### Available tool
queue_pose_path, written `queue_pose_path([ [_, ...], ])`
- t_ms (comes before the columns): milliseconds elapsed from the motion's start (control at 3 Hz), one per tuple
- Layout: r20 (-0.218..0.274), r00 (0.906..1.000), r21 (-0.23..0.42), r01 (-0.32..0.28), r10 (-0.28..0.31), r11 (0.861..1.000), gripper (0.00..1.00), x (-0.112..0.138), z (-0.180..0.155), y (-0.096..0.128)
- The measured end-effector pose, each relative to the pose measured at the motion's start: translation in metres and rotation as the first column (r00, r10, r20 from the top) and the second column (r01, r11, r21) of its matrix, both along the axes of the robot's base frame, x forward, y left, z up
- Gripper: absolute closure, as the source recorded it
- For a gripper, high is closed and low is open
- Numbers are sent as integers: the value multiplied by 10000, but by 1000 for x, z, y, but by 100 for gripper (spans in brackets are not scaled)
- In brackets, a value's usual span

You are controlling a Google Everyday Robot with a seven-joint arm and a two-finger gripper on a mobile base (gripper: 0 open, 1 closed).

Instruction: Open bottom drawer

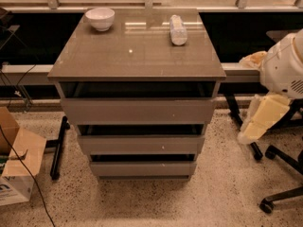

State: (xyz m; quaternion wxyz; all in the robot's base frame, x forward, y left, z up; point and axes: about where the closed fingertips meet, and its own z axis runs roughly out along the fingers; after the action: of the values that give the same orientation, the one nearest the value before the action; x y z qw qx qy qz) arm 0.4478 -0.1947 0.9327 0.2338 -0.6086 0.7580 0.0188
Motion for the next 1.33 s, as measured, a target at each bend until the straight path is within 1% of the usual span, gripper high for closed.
queue_pose_path([
  [333,237,9995,1124,-227,201,9934,0,10,-37,11],
  [667,98,9985,2327,-554,546,9710,0,27,-87,22],
  [1000,-659,9949,3454,-495,768,9372,0,52,-150,28],
  [1333,-1101,9907,3694,-343,804,9286,0,54,-176,28],
])
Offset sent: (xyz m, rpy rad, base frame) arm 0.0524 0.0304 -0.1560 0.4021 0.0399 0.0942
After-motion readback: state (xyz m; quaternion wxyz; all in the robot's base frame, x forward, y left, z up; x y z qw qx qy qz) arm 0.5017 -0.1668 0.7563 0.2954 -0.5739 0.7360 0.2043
